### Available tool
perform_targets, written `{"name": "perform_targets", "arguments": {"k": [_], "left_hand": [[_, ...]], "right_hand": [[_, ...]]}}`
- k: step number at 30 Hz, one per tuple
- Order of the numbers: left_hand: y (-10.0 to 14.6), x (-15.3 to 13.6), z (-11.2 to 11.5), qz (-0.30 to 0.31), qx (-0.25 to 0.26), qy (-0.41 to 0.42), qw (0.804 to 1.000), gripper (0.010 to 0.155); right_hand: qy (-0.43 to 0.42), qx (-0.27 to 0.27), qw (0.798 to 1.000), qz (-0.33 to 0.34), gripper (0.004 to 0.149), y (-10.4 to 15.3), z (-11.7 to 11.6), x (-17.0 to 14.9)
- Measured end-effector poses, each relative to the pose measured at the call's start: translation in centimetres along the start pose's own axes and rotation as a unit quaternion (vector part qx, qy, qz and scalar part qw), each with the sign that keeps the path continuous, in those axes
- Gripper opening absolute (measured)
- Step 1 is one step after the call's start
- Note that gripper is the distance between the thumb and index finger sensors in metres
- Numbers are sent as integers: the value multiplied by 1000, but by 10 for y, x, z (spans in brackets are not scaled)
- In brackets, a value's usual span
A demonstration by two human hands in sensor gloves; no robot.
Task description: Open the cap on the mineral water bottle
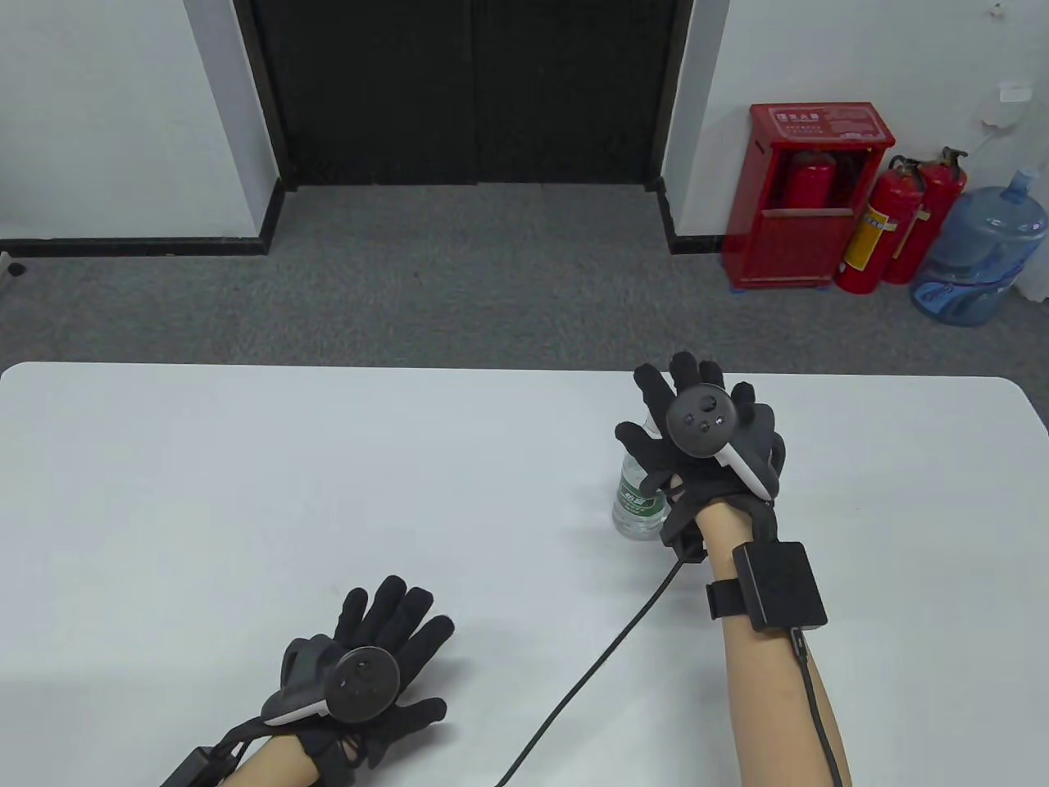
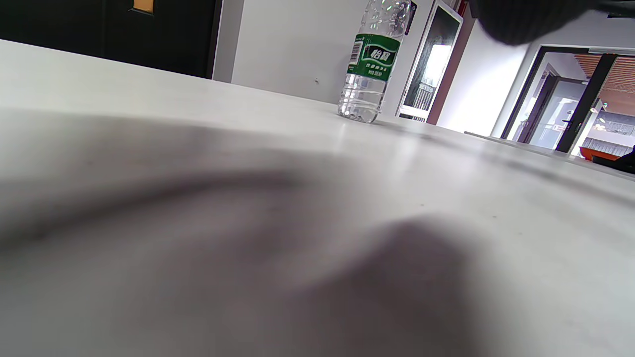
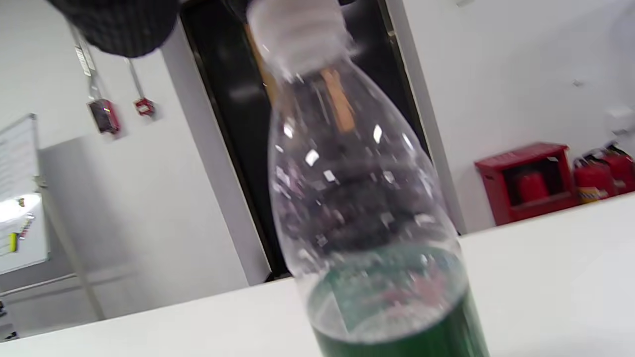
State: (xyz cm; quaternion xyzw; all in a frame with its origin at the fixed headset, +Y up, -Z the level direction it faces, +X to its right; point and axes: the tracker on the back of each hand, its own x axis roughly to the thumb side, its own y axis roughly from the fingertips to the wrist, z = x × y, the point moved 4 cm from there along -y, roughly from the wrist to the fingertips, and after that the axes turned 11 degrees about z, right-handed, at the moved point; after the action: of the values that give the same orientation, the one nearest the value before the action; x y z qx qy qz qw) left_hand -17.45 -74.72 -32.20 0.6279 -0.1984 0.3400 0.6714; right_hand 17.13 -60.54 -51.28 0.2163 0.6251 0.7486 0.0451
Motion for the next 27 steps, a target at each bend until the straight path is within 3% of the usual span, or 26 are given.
{"name": "perform_targets", "arguments": {"k": [3,5,11,18,21,24,27], "left_hand": [[0,0,0,2,0,3,1000,85],[0,0,0,3,1,4,1000,85],[-1,-1,0,0,2,4,1000,85],[-8,-13,-11,-13,24,71,997,85],[-15,-17,-28,1,62,169,984,86],[-30,-18,-45,16,77,204,976,88],[-44,-14,-50,30,111,321,940,90]], "right_hand": [[6,8,1000,-5,71,-5,-13,-7],[-16,-29,999,2,60,-6,-14,-8],[2,-57,998,39,59,-3,-11,3],[-6,-95,987,131,59,26,19,45],[-34,-104,979,171,60,43,36,72],[-54,-104,968,222,60,64,50,107],[-66,-105,956,267,60,85,58,139]]}}
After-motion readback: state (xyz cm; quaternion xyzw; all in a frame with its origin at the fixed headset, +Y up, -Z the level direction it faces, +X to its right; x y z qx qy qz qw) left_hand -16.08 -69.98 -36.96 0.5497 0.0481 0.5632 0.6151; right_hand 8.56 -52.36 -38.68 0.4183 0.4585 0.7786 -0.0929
